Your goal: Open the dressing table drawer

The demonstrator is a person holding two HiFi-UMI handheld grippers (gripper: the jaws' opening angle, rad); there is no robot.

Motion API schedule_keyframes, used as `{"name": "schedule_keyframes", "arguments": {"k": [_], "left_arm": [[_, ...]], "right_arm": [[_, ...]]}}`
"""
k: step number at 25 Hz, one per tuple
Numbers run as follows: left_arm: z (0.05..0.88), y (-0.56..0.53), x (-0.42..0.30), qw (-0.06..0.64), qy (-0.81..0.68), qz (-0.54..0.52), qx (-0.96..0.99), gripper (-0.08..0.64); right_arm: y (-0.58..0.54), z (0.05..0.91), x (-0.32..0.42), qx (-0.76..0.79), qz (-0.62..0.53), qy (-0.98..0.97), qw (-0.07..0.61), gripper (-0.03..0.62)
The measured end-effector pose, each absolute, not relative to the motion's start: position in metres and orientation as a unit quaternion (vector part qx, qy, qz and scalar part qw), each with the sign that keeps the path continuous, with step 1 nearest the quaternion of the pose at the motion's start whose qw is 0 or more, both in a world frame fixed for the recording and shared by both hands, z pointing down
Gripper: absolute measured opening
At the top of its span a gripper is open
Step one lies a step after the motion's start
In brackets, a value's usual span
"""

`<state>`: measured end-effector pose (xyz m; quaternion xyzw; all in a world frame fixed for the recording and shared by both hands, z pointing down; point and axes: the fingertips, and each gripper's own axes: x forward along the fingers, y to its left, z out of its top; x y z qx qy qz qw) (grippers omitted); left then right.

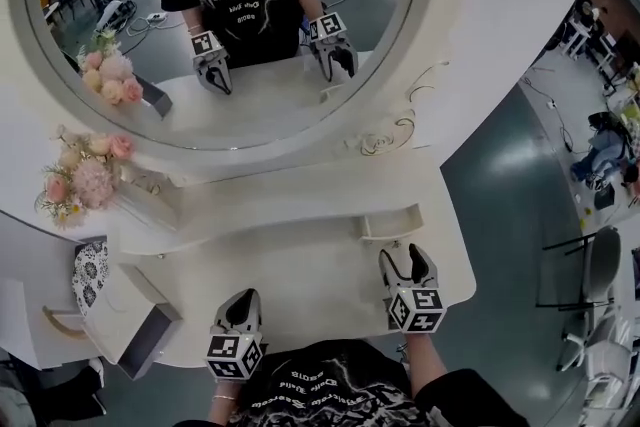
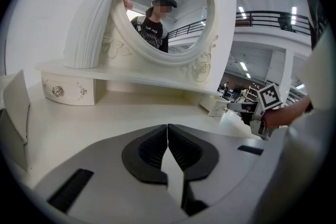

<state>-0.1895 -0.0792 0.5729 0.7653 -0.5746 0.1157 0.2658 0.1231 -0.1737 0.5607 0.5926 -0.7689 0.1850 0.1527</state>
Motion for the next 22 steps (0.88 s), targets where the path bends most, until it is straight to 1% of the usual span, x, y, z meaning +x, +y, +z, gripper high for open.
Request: {"name": "schedule_keyframes", "arguments": {"k": [5,8,11,13,18,22], "left_arm": [[0.57,-0.079,-0.187,0.262,-0.573,0.114,0.768,0.017],[0.569,-0.08,-0.187,0.26,-0.572,0.112,0.77,0.017],[0.568,-0.081,-0.183,0.258,-0.569,0.11,0.773,0.017],[0.568,-0.081,-0.181,0.256,-0.567,0.112,0.775,0.017],[0.567,-0.079,-0.178,0.251,-0.561,0.12,0.78,0.017],[0.566,-0.078,-0.176,0.248,-0.56,0.121,0.781,0.017]], "right_arm": [[-0.163,0.543,0.103,0.584,0.158,-0.783,0.145,0.288],[-0.153,0.534,0.078,0.558,0.146,-0.805,0.142,0.266],[-0.142,0.534,0.055,0.528,0.14,-0.824,0.148,0.224],[-0.136,0.54,0.041,0.51,0.143,-0.834,0.156,0.182],[-0.121,0.549,0.002,0.45,0.162,-0.864,0.16,0.135],[-0.115,0.551,-0.018,0.416,0.143,-0.88,0.177,0.063]]}}
